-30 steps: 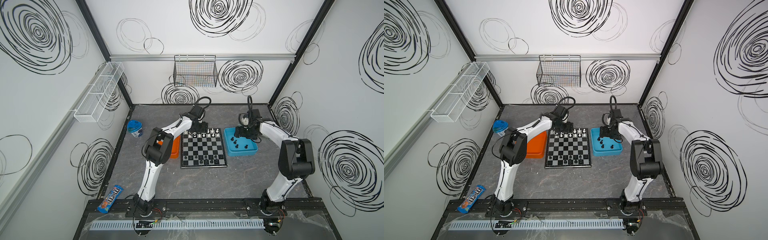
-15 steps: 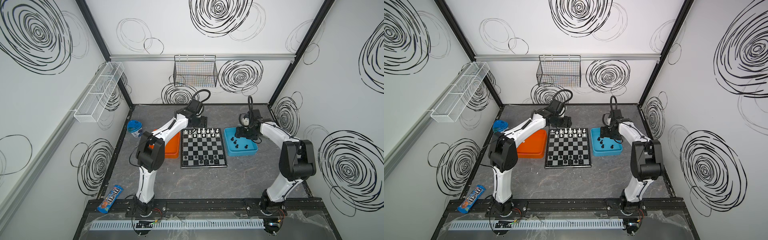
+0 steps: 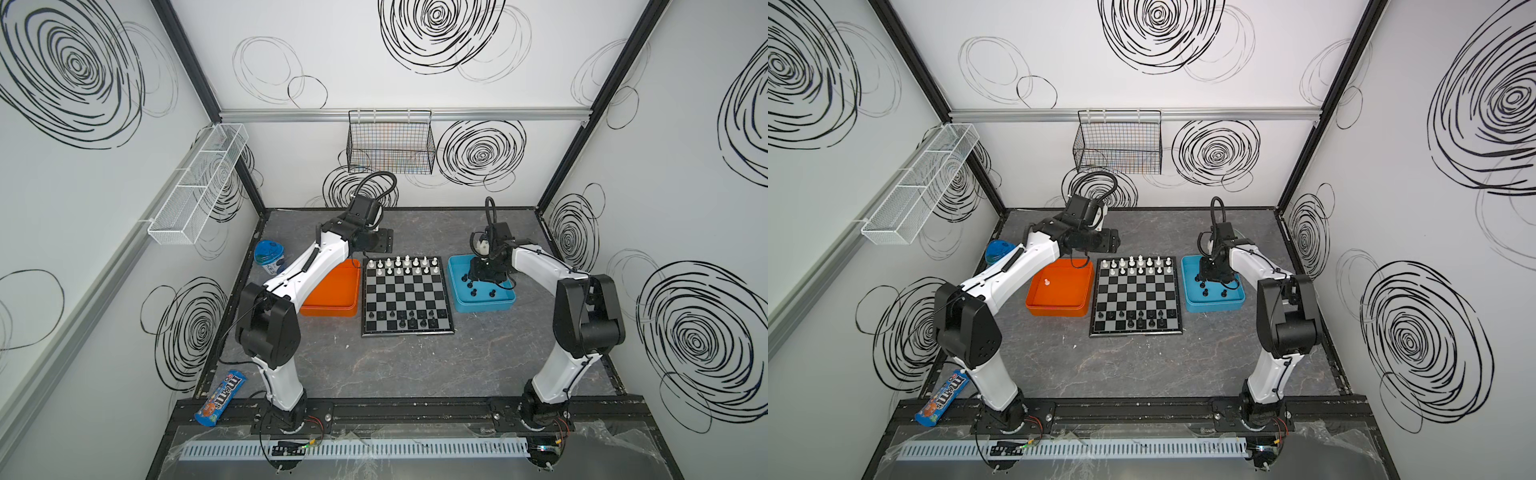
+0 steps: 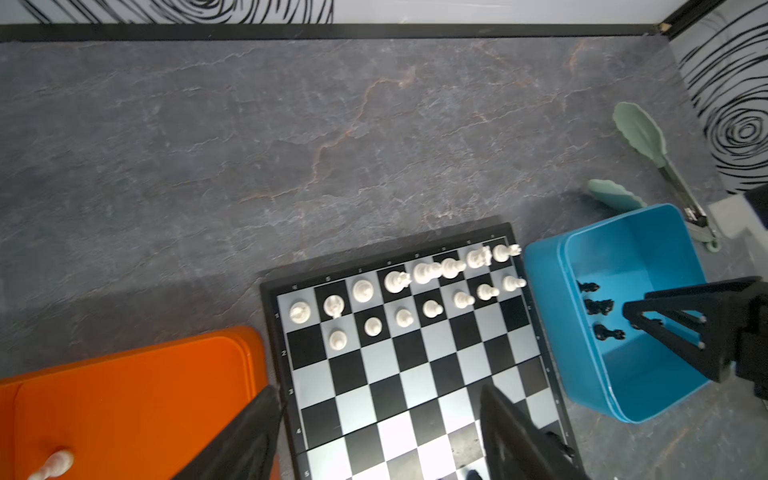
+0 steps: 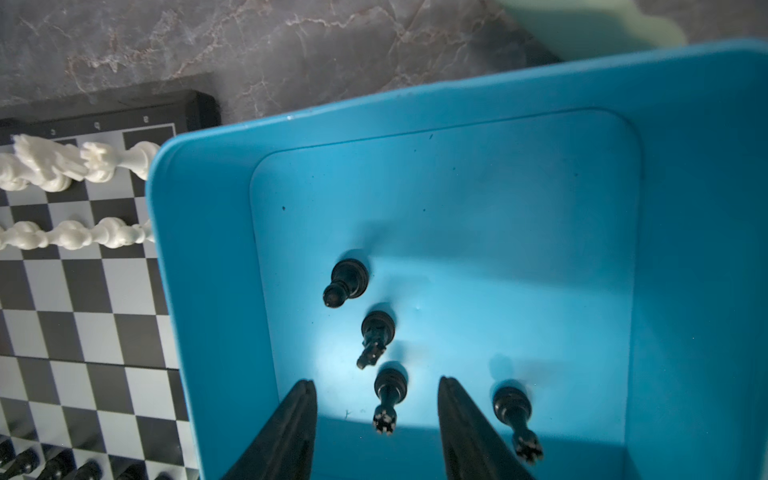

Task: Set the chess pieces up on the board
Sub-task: 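Swing the left gripper over the orange tray while the right gripper lowers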

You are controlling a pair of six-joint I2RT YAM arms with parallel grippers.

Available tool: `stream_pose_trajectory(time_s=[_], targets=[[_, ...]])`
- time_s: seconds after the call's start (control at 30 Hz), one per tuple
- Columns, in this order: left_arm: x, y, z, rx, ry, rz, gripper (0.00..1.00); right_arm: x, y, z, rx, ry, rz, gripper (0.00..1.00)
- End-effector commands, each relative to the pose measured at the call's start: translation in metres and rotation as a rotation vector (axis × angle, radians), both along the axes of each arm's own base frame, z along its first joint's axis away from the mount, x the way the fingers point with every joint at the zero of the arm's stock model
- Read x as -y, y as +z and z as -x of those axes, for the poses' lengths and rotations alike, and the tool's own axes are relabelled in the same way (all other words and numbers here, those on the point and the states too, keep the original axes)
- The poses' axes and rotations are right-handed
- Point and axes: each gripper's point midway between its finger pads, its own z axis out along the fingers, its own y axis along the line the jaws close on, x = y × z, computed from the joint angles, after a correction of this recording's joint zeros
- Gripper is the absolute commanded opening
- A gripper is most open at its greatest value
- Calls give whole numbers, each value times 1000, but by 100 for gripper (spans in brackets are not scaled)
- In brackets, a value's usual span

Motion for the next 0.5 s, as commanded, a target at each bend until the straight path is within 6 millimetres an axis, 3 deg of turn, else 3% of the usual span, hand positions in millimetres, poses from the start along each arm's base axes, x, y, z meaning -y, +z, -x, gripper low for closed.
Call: stream_pose_trajectory(time_s=[0.0,0.47], targets=[[-20,3,-2,34,15,-28,79,-3,-12,1,-23,-22,-4,50],[-25,-8,-3,25,10,-1,79,-4,-32,-3,-62,-53,12,37]])
